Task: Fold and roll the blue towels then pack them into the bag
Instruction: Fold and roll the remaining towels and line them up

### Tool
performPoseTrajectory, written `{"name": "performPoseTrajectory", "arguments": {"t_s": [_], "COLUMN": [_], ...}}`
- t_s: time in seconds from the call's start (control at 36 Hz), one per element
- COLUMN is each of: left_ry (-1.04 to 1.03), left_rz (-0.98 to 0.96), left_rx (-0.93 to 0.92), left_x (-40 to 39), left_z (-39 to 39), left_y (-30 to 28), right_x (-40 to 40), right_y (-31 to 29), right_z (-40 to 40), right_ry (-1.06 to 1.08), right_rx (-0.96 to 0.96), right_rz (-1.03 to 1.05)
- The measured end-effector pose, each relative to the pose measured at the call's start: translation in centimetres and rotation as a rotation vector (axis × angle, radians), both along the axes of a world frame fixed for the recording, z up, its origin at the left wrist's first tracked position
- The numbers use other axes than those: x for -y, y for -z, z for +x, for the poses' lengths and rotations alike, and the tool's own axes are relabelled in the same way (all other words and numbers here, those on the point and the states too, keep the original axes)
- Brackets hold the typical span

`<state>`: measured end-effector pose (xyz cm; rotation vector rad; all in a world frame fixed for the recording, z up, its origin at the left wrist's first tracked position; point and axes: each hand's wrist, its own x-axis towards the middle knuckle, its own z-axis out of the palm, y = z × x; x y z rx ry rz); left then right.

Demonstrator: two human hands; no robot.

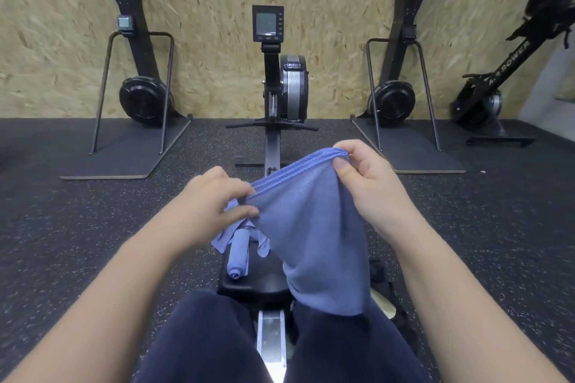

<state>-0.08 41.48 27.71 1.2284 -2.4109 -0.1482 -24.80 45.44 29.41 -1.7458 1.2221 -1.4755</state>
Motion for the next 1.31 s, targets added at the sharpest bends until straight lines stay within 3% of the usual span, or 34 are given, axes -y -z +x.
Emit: {"name": "performPoseTrajectory", "arguments": {"t_s": [0.14,0.25,0.39,0.53,0.81,1.0,1.17,1.31], "left_ry": [0.063,0.048,0.006,-0.044,-0.029,-0.216,-0.314,-0.378], "left_rz": [-0.176,-0.252,-0.400,-0.171,0.035,0.252,0.370,0.396], "left_rx": [-0.128,-0.119,-0.185,0.011,-0.185,-0.377,-0.569,-0.588], "left_x": [0.7,1.2,2.1,4.9,6.7,7.6,10.2,13.6], "left_z": [0.5,-0.1,0.6,1.4,0.9,0.6,0.1,-0.6], "left_y": [-2.3,-3.6,-3.0,1.9,8.5,11.7,14.3,16.7], "right_x": [1.7,2.7,3.4,5.3,7.7,9.3,12.0,15.3], "right_y": [0.6,0.5,1.2,4.8,10.5,14.3,16.8,18.5], "right_z": [-1.3,-1.2,0.4,1.0,0.7,0.4,0.1,-0.2], "right_ry": [0.128,0.174,0.300,0.252,0.188,0.187,0.228,0.279], "right_rx": [-0.186,-0.339,-0.326,-0.491,-0.360,-0.300,-0.316,-0.383], "right_rz": [0.102,0.171,-0.066,0.147,0.306,0.392,0.396,0.377]}}
